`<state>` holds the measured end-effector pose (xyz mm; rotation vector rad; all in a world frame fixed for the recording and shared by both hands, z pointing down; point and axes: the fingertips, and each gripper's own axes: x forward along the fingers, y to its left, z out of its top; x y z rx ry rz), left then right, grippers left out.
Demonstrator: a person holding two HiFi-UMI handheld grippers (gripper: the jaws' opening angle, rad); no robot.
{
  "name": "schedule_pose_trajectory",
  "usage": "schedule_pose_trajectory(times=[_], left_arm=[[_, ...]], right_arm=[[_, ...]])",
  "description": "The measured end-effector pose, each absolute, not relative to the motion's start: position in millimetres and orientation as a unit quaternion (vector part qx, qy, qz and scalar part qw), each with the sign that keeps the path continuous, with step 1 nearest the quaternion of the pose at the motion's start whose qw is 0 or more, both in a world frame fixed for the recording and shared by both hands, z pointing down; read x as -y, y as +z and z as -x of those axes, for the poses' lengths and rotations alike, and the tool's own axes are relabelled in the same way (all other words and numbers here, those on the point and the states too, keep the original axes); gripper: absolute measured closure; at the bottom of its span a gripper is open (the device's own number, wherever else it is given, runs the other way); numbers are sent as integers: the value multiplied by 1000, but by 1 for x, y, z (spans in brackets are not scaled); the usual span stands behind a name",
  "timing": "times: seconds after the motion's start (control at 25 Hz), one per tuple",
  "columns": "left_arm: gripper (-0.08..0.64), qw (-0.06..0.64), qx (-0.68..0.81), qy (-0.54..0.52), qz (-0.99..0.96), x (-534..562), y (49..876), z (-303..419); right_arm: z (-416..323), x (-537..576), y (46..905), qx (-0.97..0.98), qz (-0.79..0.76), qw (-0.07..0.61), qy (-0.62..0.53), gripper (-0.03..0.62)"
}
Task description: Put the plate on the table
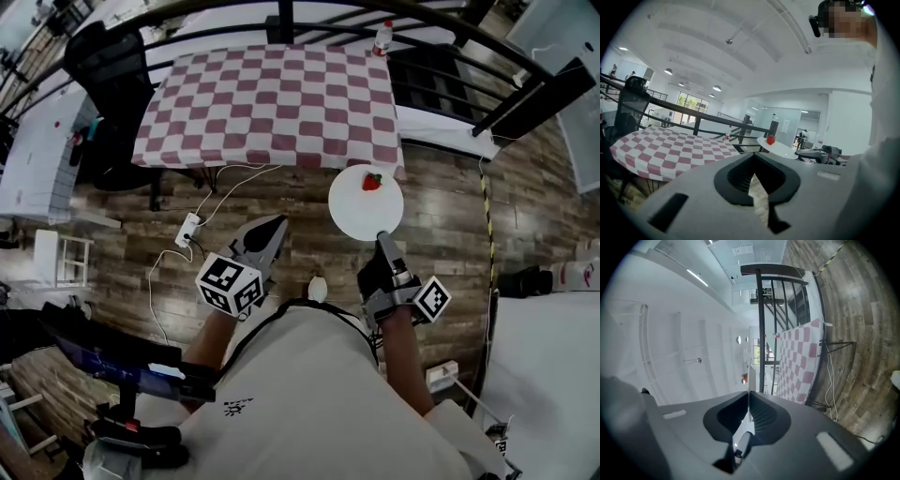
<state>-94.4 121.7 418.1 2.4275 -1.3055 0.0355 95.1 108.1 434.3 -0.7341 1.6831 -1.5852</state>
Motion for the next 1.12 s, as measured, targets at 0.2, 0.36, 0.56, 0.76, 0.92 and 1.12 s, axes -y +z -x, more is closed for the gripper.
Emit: schedule_pose_trajectory(times=[0.2,0.36,0.56,0.76,0.92,1.12], left_arm=[[558,191,475,13,-859,-103,419,71],[558,190,479,11,-857,-91,421,52],[558,194,487,15,-852,-82,426,36],[558,198,491,26,-848,-76,429,24],[558,194,487,37,-851,-68,427,15],[558,187,480,45,-856,-56,420,5]], right_arm=[[-116,-89,442,-649,277,341,-621,574],[-133,-75,448,-649,271,333,-628,572],[-149,-60,455,-650,266,326,-633,572],[-162,-55,461,-643,265,327,-640,572],[-173,-51,468,-638,271,329,-641,572],[-189,-47,467,-633,279,343,-636,574]])
